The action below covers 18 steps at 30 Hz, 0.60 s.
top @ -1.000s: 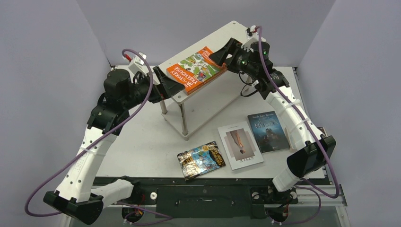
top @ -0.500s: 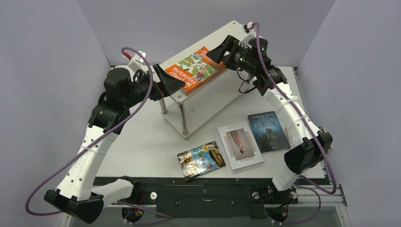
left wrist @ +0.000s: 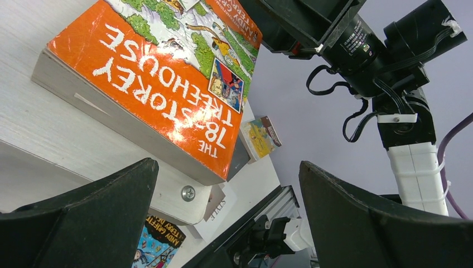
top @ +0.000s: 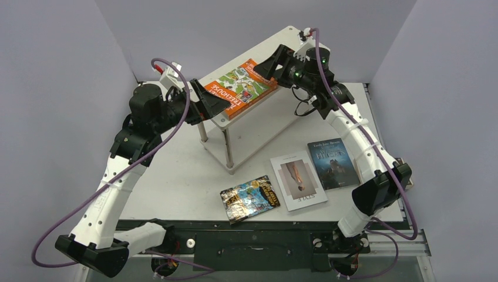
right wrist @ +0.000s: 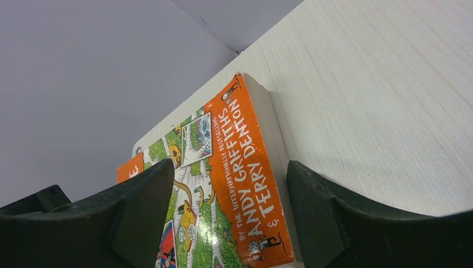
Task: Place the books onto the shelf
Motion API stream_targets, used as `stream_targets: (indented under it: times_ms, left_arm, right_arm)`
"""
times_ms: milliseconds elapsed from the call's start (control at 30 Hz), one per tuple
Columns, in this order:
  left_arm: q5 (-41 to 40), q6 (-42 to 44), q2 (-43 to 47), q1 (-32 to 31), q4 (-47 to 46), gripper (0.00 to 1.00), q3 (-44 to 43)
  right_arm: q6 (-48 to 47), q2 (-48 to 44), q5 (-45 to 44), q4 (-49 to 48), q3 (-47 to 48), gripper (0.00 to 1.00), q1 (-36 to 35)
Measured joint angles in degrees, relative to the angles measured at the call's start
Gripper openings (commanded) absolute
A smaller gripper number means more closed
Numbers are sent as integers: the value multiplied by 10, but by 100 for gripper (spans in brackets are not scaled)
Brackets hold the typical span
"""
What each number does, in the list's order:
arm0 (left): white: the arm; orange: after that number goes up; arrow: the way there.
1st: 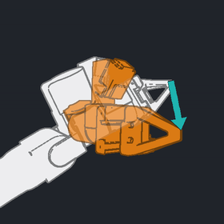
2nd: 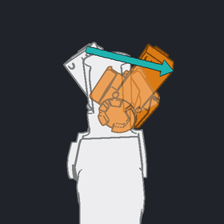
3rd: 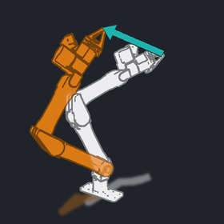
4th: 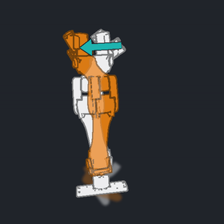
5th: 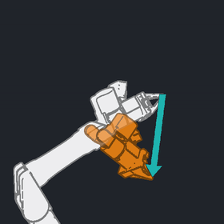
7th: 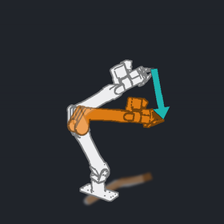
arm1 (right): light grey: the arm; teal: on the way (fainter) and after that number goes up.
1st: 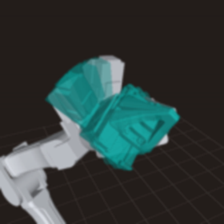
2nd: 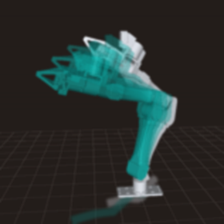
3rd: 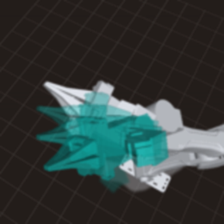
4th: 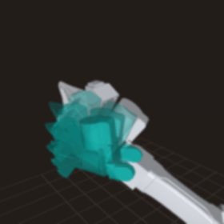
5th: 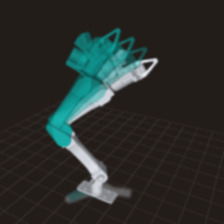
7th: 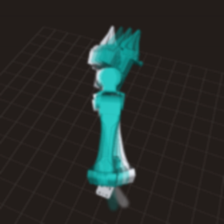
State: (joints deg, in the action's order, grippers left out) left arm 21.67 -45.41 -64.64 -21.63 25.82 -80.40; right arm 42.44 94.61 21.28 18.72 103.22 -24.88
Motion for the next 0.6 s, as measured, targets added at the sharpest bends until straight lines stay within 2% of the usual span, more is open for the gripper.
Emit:
stream_targets:
  times_ms: [267, 500, 600]
  left_arm:
    - [-46, 28, 10, 0, 29, 96, 0]
    - [-132, 90, 52, 4, 102, 96, -42]
    - [-162, 115, 82, 6, 125, 96, -49]
  right_arm:
    - [1, -47, -66, -16, -65, 75, 13]
    - [24, -219, -115, -77, -212, 75, 124]
    - [16, -295, -141, -84, -256, 75, 132]
